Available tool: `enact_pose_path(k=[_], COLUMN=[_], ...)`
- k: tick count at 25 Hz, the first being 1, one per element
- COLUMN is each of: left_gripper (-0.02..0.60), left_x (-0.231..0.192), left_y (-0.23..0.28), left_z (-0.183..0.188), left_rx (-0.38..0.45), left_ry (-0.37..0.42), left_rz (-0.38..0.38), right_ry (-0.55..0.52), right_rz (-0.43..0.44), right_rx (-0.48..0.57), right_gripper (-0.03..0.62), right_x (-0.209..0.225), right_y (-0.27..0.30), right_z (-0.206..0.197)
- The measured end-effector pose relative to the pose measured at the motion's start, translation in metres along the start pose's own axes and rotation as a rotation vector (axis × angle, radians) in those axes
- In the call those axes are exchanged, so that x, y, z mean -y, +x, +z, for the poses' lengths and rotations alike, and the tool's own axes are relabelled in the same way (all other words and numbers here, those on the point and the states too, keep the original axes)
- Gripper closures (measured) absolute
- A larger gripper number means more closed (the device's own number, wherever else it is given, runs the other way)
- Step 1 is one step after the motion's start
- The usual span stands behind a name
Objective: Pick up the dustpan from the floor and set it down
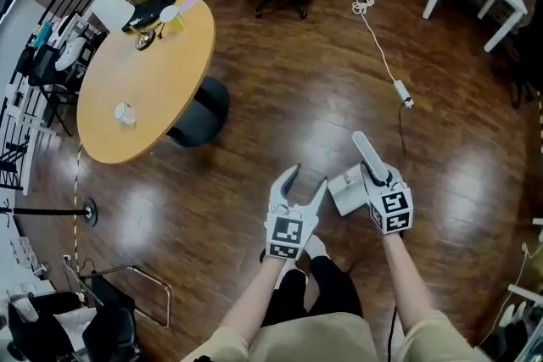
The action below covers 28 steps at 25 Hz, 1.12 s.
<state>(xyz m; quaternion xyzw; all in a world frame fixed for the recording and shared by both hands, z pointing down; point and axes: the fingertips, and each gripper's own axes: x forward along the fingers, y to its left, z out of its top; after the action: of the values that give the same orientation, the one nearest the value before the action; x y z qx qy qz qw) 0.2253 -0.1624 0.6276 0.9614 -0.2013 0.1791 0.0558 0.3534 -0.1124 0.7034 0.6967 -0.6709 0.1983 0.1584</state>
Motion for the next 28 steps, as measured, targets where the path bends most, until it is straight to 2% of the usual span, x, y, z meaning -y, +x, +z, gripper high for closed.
enact_pose_path(k=[4, 8, 14, 19, 24, 28], left_gripper=[0.342, 0.342, 0.342, 0.342, 0.342, 0.354], left_x=[-0.009, -0.010, -0.033, -0.045, -0.061, -0.079], left_y=[0.013, 0.017, 0.016, 0.003, -0.012, -0.025], left_z=[-0.029, -0.049, -0.068, -0.073, -0.073, -0.067], left_rx=[-0.047, -0.073, -0.086, -0.078, -0.062, -0.037], left_ry=[-0.021, -0.048, -0.087, -0.105, -0.097, -0.084], left_rz=[0.017, 0.023, 0.072, 0.090, 0.121, 0.163], right_ry=[-0.016, 0.016, -0.001, 0.048, 0.087, 0.138], right_rz=[0.030, 0.040, 0.101, 0.196, 0.184, 0.181], right_rx=[-0.065, -0.105, -0.109, -0.109, -0.114, -0.114], right_gripper=[0.530, 0.531, 0.530, 0.508, 0.503, 0.473], right_x=[0.008, 0.021, 0.023, 0.018, 0.030, 0.030], right_y=[0.030, 0.052, 0.099, 0.144, 0.167, 0.174], right_z=[-0.031, -0.049, -0.044, -0.040, -0.034, -0.036])
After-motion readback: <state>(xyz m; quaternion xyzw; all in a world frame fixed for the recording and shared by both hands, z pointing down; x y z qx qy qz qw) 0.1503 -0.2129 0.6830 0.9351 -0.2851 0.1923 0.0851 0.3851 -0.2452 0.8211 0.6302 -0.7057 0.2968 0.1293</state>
